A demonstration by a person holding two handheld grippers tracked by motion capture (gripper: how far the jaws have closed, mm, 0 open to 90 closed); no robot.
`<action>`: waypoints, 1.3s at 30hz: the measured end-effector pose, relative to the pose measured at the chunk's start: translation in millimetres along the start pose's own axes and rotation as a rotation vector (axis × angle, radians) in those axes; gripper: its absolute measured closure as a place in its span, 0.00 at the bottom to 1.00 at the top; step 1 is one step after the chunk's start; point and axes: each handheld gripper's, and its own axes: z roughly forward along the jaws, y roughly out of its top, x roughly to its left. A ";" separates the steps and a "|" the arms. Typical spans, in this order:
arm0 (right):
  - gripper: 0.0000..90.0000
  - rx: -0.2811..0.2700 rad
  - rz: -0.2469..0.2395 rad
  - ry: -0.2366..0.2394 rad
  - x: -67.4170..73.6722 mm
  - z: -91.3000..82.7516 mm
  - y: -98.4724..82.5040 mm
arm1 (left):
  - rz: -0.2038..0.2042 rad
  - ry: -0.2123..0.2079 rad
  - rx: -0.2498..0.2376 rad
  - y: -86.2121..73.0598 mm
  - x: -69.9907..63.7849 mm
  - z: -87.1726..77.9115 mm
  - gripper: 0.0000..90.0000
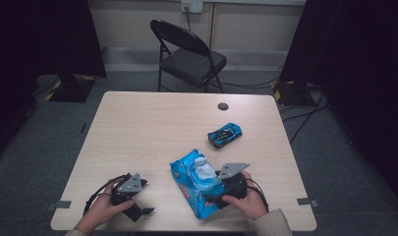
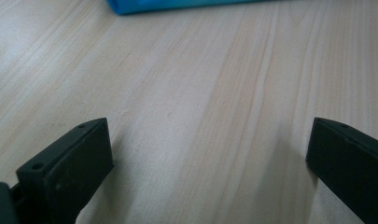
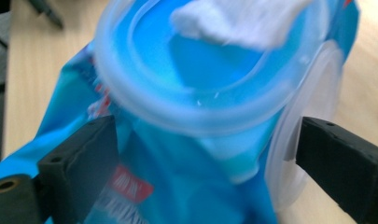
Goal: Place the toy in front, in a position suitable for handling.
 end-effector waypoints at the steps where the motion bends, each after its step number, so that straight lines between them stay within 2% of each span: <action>1: 0.08 -0.001 -0.003 -0.004 0.6 6.1 5.2 | 0.000 0.000 0.000 0.0 0.0 0.0 0.00; 8: 0.08 -0.034 0.004 0.010 -0.6 33.1 23.3 | -0.004 -0.002 -0.005 0.2 0.1 0.6 0.00; 14: 0.08 -0.021 0.003 0.003 -0.1 48.7 37.8 | 0.003 -0.005 0.000 1.2 1.6 1.3 0.00; 19: 0.08 -0.010 0.021 0.003 -3.5 60.9 48.6 | 0.003 -0.004 0.002 1.7 2.1 1.6 0.00; 26: 0.08 0.008 -0.008 0.034 -10.9 81.4 68.0 | 0.004 -0.003 0.000 2.3 2.7 2.4 0.00; 32: 0.08 0.026 -0.023 0.040 -13.7 96.4 82.9 | 0.004 -0.004 0.001 2.9 3.5 3.0 0.00; 35: 0.08 0.010 -0.014 0.039 -13.1 105.9 88.9 | 0.003 -0.003 0.000 2.9 3.4 3.0 0.00; 36: 0.08 -0.011 -0.012 0.034 -13.6 111.5 91.3 | 0.003 -0.004 0.000 2.9 3.4 3.1 0.00; 39: 0.08 -0.027 -0.007 0.032 -13.3 115.8 92.8 | 0.004 -0.003 0.000 2.9 3.3 3.1 0.00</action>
